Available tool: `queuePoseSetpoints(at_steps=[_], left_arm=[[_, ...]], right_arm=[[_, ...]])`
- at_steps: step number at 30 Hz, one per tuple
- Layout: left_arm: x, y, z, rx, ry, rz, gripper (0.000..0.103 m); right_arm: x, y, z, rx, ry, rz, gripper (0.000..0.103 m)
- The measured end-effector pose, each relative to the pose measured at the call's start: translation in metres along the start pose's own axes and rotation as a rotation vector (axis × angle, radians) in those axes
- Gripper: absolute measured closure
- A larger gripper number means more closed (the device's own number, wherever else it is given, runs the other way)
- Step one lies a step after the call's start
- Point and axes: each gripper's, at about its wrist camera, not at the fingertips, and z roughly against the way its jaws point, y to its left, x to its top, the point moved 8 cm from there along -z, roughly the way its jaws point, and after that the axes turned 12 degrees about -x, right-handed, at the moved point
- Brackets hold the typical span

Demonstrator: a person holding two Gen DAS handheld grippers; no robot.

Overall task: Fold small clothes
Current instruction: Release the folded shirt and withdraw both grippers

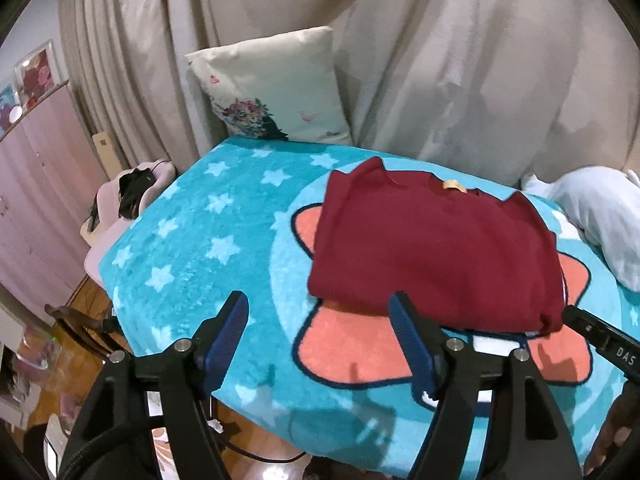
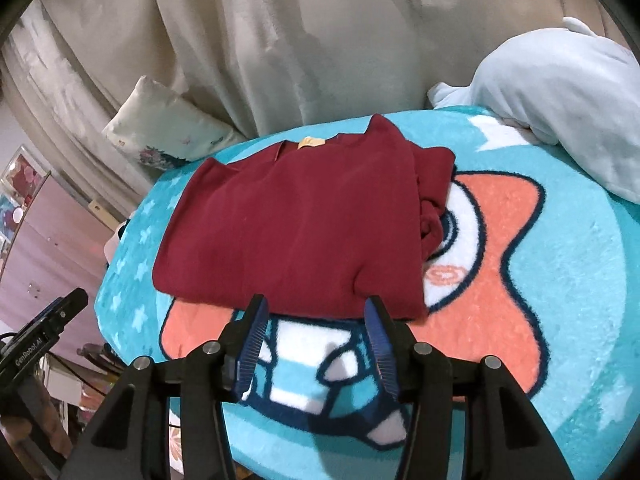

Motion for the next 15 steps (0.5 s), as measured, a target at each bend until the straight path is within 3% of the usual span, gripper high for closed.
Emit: queuePoseSetpoints(at_steps=[15], left_arm=[[-0.016,-0.005,-0.002,-0.013,0.046,-0.002,0.031]], right_arm=[[-0.010,0.002,-0.009,0.026,0.037,-0.003,0.049]])
